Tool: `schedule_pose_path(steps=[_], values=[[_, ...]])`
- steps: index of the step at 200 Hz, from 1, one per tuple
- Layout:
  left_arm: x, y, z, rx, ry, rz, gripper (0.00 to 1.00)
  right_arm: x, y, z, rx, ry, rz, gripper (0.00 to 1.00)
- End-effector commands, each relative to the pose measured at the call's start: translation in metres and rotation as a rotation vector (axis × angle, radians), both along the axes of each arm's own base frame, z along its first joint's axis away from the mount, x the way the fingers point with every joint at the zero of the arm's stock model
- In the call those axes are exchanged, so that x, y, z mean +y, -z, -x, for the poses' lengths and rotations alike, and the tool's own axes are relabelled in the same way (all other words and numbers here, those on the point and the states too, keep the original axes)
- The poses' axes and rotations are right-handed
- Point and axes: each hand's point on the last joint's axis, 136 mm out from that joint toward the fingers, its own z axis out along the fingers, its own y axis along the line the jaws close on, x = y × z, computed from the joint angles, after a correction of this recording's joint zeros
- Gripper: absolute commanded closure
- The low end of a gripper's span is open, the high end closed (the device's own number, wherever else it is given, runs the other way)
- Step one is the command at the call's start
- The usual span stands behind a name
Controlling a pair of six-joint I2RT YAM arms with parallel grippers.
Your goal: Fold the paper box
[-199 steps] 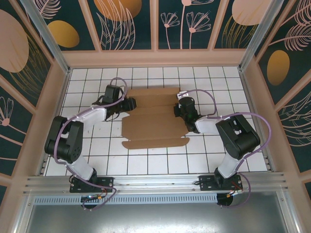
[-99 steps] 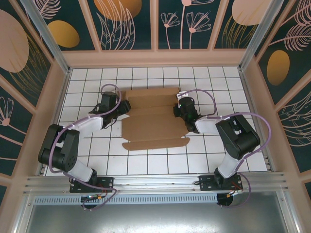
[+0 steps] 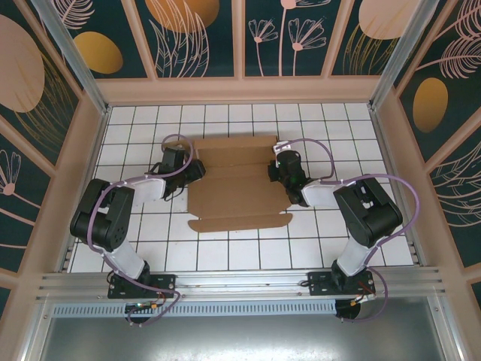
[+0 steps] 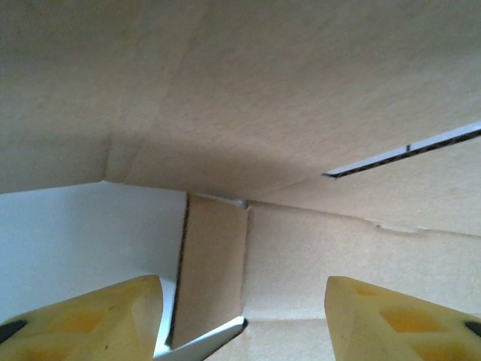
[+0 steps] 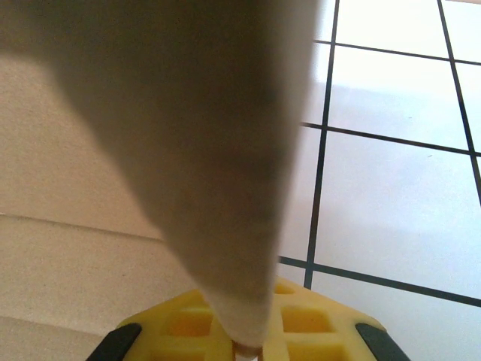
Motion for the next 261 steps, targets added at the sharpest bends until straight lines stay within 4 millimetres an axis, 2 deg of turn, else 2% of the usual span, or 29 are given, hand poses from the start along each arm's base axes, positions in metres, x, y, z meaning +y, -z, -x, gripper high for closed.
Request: schedule_pose_path(steps=[1, 63, 65, 73, 121, 168, 182, 199, 223, 227, 229, 233, 240, 242, 261], values=[[-0.014, -0.024, -0.016, -0.104, 0.025, 0.083, 0.42, 0.006, 0.013, 0.012, 0.055, -0.043, 0.025, 0.88], [-0.043, -0.038, -0.012, -0.171, 0.121, 0.27, 0.44, 0.008, 0.014, 0.012, 0.062, -0.049, 0.017, 0.88], [-0.044, -0.028, -0.011, -0.149, 0.121, 0.269, 0.44, 0.009, 0.015, 0.012, 0.065, -0.05, 0.017, 0.88], [-0.046, -0.021, -0.009, -0.13, 0.123, 0.284, 0.44, 0.008, 0.016, 0.012, 0.068, -0.048, 0.015, 0.88], [-0.057, 0.002, 0.0, -0.085, 0.135, 0.339, 0.44, 0.009, 0.019, 0.013, 0.077, -0.048, 0.013, 0.88], [-0.058, 0.023, 0.001, -0.026, 0.128, 0.332, 0.44, 0.011, 0.022, 0.014, 0.085, -0.051, 0.024, 0.88], [-0.056, 0.024, 0.001, -0.023, 0.124, 0.329, 0.44, 0.009, 0.022, 0.014, 0.084, -0.042, 0.031, 0.88], [-0.051, 0.015, 0.004, -0.042, 0.115, 0.303, 0.44, 0.004, 0.019, 0.012, 0.077, -0.026, 0.032, 0.88], [-0.04, -0.01, 0.005, -0.088, 0.104, 0.259, 0.42, 0.001, 0.014, 0.009, 0.069, -0.005, 0.028, 0.89], [-0.039, -0.008, 0.006, -0.08, 0.1, 0.25, 0.42, 0.001, 0.013, 0.009, 0.069, -0.003, 0.025, 0.89], [-0.038, -0.017, 0.005, -0.101, 0.1, 0.253, 0.42, 0.001, 0.012, 0.008, 0.068, -0.001, 0.024, 0.9], [-0.036, -0.023, 0.006, -0.111, 0.1, 0.249, 0.42, 0.001, 0.011, 0.008, 0.068, 0.001, 0.023, 0.9], [-0.033, -0.03, 0.007, -0.118, 0.095, 0.241, 0.42, 0.001, 0.011, 0.007, 0.068, 0.005, 0.024, 0.91], [-0.032, -0.031, 0.008, -0.119, 0.092, 0.237, 0.42, -0.01, 0.011, 0.002, 0.068, 0.031, 0.024, 0.91], [-0.02, -0.047, 0.014, -0.134, 0.071, 0.204, 0.42, -0.014, 0.008, -0.003, 0.066, 0.045, 0.03, 0.92]])
